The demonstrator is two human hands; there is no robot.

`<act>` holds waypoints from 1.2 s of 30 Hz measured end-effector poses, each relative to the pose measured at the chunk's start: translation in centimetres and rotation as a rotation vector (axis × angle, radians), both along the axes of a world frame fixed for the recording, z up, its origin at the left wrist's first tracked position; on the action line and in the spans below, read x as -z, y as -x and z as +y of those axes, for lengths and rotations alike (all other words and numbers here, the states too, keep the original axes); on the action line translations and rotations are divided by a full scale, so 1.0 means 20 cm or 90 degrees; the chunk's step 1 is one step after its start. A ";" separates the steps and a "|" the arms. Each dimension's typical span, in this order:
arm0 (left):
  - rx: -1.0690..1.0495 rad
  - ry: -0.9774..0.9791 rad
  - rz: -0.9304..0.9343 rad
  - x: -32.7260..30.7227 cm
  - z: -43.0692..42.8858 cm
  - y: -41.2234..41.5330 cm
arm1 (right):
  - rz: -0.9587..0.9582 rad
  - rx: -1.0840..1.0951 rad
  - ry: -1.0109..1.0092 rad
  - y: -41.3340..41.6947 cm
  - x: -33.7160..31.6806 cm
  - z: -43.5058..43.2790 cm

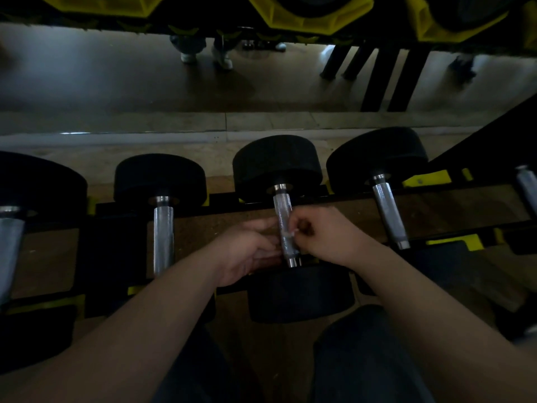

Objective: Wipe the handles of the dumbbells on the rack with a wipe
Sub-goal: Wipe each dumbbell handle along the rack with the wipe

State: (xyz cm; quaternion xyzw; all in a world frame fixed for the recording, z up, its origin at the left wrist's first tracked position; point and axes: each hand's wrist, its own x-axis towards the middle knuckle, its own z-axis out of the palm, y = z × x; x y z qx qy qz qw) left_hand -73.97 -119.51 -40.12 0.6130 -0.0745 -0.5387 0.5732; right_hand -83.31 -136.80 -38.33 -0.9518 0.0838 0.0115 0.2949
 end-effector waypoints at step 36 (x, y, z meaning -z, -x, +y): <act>-0.033 -0.024 -0.030 0.05 -0.03 0.01 | 0.125 0.427 -0.569 -0.17 0.08 -0.06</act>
